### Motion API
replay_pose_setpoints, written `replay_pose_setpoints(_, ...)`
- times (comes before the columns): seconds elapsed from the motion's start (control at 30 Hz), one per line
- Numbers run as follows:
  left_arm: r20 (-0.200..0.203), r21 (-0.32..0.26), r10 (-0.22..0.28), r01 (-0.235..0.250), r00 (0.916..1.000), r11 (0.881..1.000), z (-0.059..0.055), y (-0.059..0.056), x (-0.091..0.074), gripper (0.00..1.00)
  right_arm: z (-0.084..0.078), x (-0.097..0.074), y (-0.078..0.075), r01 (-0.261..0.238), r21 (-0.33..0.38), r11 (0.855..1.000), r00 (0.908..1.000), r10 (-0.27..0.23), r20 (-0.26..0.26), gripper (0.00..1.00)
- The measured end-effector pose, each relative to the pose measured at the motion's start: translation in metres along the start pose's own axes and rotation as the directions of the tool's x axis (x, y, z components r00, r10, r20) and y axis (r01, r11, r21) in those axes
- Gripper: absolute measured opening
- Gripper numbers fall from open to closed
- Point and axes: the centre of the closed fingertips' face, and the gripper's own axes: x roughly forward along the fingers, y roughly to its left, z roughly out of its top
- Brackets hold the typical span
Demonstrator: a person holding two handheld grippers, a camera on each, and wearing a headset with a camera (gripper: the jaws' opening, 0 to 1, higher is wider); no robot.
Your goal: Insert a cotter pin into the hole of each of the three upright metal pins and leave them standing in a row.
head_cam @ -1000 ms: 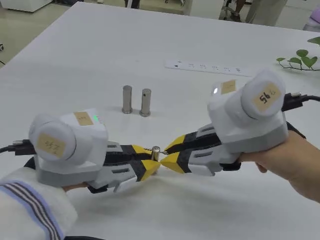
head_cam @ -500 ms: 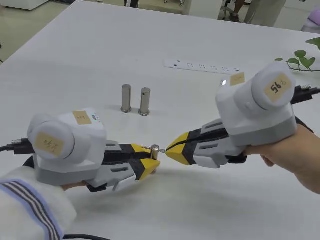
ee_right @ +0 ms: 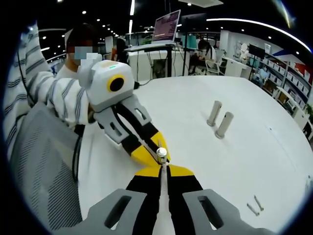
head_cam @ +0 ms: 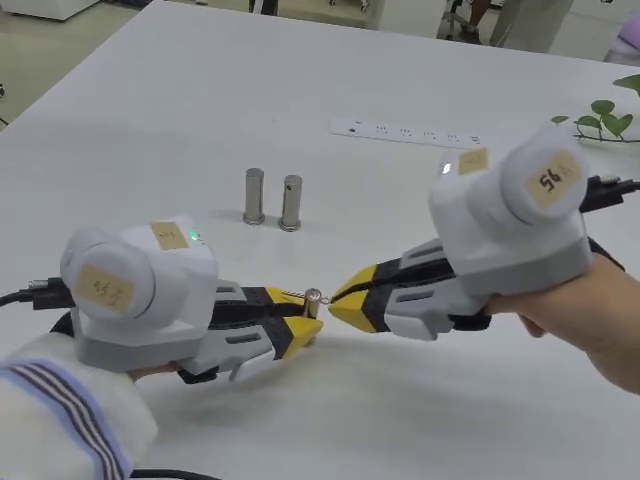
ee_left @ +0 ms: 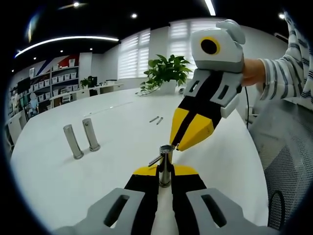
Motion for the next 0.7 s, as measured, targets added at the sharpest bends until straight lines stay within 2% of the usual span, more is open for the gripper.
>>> replay_pose_setpoints(0.1,0.001,0.001,0.002,-0.002,1.0000,1.000,0.000,0.000,0.000,0.07,-0.001,-0.005,-0.001,0.017,0.003,1.000,0.9998,-0.017,0.004,0.10)
replay_pose_setpoints(0.3,0.006,-0.002,0.007,-0.007,1.0000,1.000,0.000,0.001,0.000,0.07,-0.002,-0.015,0.004,0.022,0.082,0.996,0.9961,-0.029,0.083,0.20)
replay_pose_setpoints(0.4,0.006,-0.022,0.013,-0.013,0.9999,1.000,0.000,0.002,-0.001,0.07,-0.006,-0.017,0.006,0.022,0.118,0.993,0.9932,-0.035,0.111,0.30)
replay_pose_setpoints(0.43,0.006,-0.031,0.015,-0.015,0.9999,0.999,0.000,0.003,-0.001,0.07,-0.007,-0.017,0.006,0.024,0.130,0.991,0.9928,-0.039,0.113,0.33)
replay_pose_setpoints(0.5,-0.001,-0.012,0.015,-0.015,0.9999,1.000,0.000,0.004,-0.001,0.07,-0.011,-0.019,0.006,0.028,0.151,0.988,0.9923,-0.046,0.115,0.40)
replay_pose_setpoints(0.6,-0.011,0.001,0.024,-0.024,0.9996,1.000,0.001,0.007,-0.002,0.07,-0.016,-0.022,0.004,0.048,0.182,0.982,0.9919,-0.068,0.107,0.45)
replay_pose_setpoints(0.7,-0.003,-0.003,0.033,-0.033,0.9995,0.999,0.005,0.010,-0.002,0.07,-0.018,-0.026,0.002,0.073,0.197,0.978,0.9892,-0.096,0.111,0.60)
